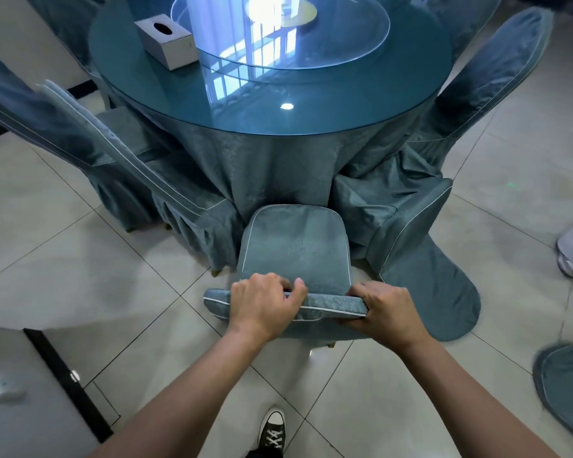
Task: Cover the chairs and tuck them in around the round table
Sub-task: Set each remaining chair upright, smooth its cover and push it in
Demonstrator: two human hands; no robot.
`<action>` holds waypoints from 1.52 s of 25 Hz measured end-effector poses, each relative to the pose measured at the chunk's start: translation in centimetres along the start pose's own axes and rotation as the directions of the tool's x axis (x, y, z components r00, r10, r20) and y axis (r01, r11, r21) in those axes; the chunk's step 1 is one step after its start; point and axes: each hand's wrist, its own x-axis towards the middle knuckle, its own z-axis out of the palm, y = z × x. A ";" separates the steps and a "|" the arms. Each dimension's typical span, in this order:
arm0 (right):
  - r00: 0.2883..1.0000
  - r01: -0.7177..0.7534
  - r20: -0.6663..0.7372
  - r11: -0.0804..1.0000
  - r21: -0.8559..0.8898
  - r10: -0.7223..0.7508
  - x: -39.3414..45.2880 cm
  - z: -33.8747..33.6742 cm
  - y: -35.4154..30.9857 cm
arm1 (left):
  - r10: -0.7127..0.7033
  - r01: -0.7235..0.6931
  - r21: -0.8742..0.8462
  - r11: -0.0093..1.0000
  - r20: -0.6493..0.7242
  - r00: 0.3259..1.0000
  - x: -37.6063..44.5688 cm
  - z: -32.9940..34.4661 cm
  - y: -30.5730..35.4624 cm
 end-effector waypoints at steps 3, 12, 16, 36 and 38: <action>1.000 0.016 -0.025 1.000 0.009 -0.015 2.6 0.1 0.6 | -0.034 0.034 -0.038 0.999 -0.009 0.999 2.4 -0.3 -0.3; 0.997 0.054 -0.057 0.998 0.010 -0.054 7.4 1.0 2.5 | -0.031 0.029 -0.059 0.998 -0.046 0.998 7.2 -0.1 -0.9; 0.985 0.163 -0.074 0.984 0.077 -0.157 7.6 0.9 2.7 | -0.041 0.040 -0.017 0.999 -0.089 0.995 7.1 0.1 -0.7; 0.908 0.361 -0.274 0.925 0.122 -0.318 8.8 3.8 7.5 | 0.244 -0.207 0.130 0.970 -0.441 0.864 7.8 2.1 0.8; 0.907 0.358 -0.279 0.927 0.114 -0.316 10.8 3.8 7.9 | 0.235 -0.194 0.136 0.971 -0.451 0.861 9.6 1.8 0.6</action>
